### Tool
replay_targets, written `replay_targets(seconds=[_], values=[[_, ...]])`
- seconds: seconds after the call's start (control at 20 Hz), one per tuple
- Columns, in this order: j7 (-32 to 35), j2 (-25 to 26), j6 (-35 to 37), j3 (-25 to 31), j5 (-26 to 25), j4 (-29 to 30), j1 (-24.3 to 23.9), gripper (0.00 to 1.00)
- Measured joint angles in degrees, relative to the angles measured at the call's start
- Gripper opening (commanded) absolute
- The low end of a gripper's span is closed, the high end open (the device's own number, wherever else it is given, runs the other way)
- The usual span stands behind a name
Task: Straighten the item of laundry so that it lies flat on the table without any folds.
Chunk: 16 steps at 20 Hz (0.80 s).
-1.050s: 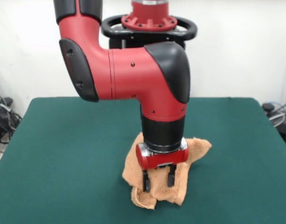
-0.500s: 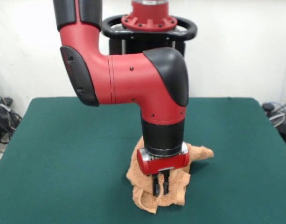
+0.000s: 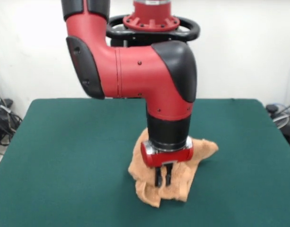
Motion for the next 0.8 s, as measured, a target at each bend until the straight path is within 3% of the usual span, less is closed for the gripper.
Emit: replay_targets(seconds=[0.25,0.8], values=[[0.02,-3.95,5.41,-1.76,4.69,5.01,1.65,0.00],[0.02,-12.52,2.68,-2.01,11.67,19.58,-1.04,0.00]])
